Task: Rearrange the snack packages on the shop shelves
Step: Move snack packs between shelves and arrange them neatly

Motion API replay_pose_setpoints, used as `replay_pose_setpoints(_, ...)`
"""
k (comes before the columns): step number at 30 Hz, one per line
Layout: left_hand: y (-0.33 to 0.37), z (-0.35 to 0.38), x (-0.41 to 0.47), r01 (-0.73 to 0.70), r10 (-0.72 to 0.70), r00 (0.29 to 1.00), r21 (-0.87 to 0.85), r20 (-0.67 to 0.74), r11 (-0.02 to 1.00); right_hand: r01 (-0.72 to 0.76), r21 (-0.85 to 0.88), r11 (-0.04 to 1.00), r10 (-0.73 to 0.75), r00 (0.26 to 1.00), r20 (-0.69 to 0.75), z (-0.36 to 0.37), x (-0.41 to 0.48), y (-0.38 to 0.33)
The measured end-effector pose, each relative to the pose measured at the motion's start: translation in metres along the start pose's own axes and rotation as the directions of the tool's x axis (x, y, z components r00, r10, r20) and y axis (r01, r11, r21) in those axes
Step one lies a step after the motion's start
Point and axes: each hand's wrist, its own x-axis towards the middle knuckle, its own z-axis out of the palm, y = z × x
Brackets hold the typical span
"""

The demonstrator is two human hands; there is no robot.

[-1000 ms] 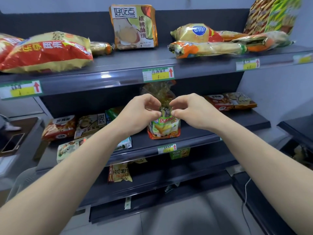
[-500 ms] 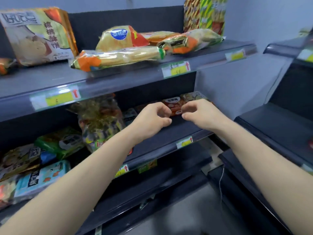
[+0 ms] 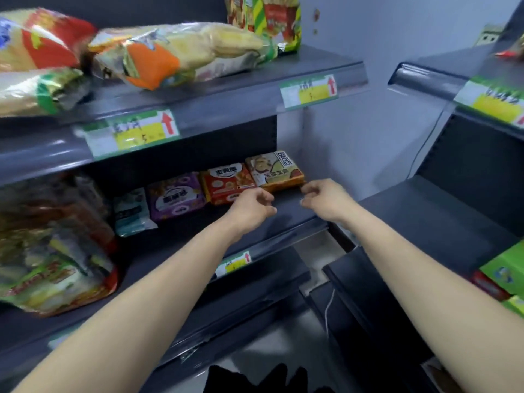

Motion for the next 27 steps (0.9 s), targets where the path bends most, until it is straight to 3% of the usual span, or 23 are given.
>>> replay_pose_setpoints(6,-0.015,0.016,0.057,0.14,-0.144,0.989,-0.093,-0.039,0.986,-0.071,0.1,0.992,0.068,0.997,0.036,0.006,0.049,0.026)
replay_pose_setpoints(15,-0.027,0.025,0.144,0.246,-0.251,0.968,-0.107,-0.028,0.963,-0.069,0.137,0.988,0.066,0.997,0.028,0.024,0.128,0.039)
replay_pose_setpoints(27,-0.031,0.031,0.19,0.358,-0.342,0.929,-0.109,0.144,0.927,-0.238,0.134,0.962,0.233,0.971,0.055,0.053,0.207,0.062)
